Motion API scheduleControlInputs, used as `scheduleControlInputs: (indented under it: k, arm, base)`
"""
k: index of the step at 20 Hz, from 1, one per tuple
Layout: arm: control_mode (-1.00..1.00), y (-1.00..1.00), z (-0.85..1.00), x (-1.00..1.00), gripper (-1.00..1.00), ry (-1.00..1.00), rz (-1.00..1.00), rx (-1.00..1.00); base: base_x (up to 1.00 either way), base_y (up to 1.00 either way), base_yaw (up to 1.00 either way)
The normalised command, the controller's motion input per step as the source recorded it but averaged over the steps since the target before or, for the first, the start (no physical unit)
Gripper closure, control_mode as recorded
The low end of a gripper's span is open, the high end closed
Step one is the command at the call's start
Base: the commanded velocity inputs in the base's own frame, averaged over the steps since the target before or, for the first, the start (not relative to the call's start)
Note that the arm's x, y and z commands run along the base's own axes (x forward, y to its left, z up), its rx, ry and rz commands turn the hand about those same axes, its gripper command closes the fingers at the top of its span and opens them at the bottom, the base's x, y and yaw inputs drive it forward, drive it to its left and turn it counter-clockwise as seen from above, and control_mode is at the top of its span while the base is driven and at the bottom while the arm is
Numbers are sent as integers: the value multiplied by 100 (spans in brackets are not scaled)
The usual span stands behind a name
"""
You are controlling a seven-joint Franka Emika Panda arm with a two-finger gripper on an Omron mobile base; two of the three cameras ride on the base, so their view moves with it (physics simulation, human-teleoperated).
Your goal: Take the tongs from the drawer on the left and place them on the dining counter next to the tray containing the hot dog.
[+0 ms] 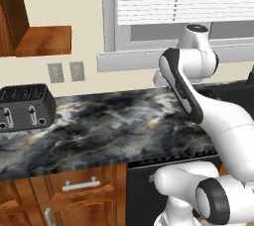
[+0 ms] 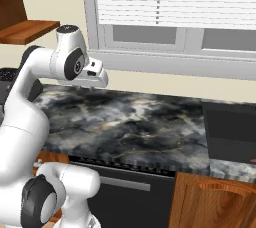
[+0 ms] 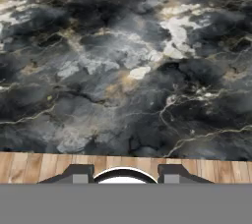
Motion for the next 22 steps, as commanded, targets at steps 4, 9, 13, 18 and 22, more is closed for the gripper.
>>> scheduleControlInputs:
  k: [4, 9, 13, 18, 22]
  arm:
    - [-100, 20, -28, -5, -100, 0, 0, -17]
    - [-100, 73, -61, -2, -100, 0, 6, -35]
    - [-100, 66, -48, -2, -100, 5, 8, -28]
    - [-100, 73, -40, -5, -100, 9, 17, -24]
    - [-100, 70, -33, -11, -100, 13, 24, -19]
  base:
    - [0, 0, 0]
    - [0, 0, 0]
    - [0, 0, 0]
    - [0, 0, 0]
    - [0, 0, 0]
